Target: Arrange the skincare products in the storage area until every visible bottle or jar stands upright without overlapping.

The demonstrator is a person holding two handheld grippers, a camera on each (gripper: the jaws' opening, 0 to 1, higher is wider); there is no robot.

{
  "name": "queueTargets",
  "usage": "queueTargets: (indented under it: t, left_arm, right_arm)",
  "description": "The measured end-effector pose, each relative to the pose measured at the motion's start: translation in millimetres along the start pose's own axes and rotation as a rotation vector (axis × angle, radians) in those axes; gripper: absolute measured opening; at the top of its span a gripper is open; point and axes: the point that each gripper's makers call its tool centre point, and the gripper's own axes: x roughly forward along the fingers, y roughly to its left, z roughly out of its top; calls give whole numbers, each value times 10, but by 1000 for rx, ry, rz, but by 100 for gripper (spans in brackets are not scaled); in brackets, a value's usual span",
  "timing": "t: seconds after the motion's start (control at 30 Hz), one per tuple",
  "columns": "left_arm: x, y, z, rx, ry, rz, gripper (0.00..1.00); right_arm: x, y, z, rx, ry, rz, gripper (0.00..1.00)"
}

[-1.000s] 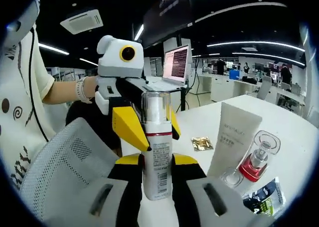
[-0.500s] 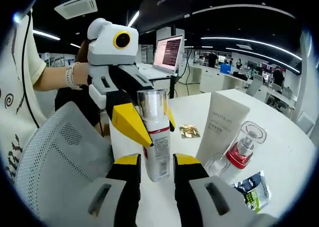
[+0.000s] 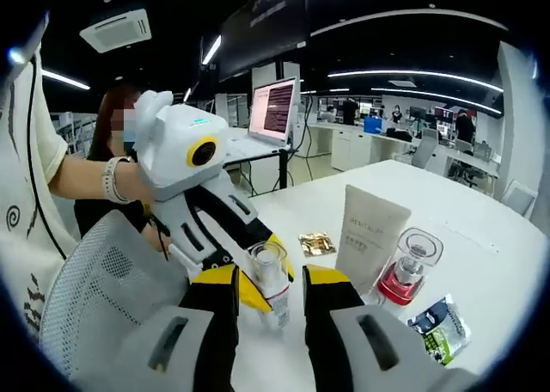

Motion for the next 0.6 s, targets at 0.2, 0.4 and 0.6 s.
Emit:
queueTargets:
  t: [0.2,0.4,0.6]
  left_arm:
    - [73,21,-72,-22,5,-9,19]
    - [115,19,-137,-31,11,-22,19]
    - [142,12,-178,-24,20,-26,19]
  right_arm:
    - [81,-45,-62,39,25,-7,27]
    - [101,-18,-143,46,48,5,21]
    - [119,-28,-195,34,70,5,21]
